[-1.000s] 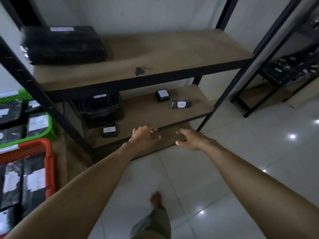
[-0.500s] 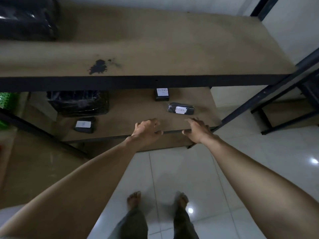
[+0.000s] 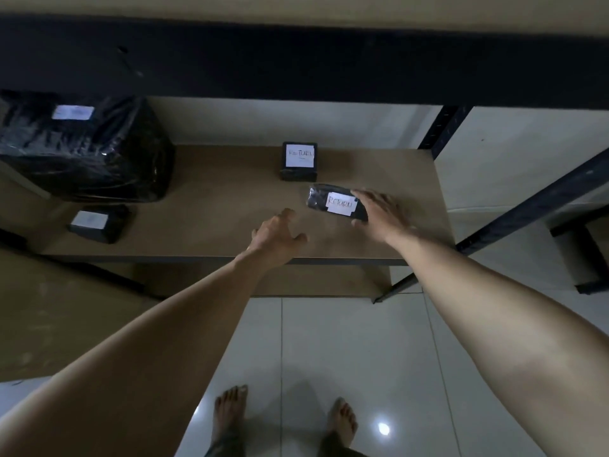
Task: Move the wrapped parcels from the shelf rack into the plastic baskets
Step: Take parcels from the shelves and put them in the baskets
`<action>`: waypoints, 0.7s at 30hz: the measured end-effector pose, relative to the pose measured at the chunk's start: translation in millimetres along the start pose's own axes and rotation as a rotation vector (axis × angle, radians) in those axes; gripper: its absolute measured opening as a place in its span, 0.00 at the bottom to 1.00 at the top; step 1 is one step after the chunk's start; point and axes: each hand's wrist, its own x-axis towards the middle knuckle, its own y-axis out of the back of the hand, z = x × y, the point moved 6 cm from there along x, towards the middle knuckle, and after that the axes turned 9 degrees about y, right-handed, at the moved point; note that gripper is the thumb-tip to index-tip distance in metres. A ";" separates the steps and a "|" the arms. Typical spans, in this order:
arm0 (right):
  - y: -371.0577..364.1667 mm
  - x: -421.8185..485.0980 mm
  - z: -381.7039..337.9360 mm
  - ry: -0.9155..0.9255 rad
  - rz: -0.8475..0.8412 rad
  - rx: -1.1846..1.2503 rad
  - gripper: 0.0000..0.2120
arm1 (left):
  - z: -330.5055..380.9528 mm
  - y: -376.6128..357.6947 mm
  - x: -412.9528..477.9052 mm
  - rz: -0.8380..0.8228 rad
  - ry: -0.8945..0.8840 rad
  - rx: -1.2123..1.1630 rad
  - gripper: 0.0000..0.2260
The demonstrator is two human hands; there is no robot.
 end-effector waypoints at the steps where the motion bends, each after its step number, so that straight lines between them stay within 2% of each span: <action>1: -3.6 6.2 5.0 0.003 0.004 0.002 0.34 | 2.1 -4.0 3.2 0.010 0.004 0.003 0.23; 3: -7.1 15.7 11.3 0.016 0.047 0.006 0.36 | 6.2 -11.4 7.5 0.021 0.003 0.013 0.24; 7: -7.1 21.3 15.9 0.029 0.103 0.000 0.32 | 12.1 -21.6 6.8 0.032 -0.016 0.049 0.24; 13: -4.4 11.1 9.0 0.043 0.068 -0.001 0.31 | 8.4 -21.9 -7.0 0.081 -0.028 0.099 0.23; 21: 25.0 -33.7 -56.2 0.174 0.052 0.024 0.30 | -11.0 25.5 -62.1 0.191 -0.023 0.079 0.21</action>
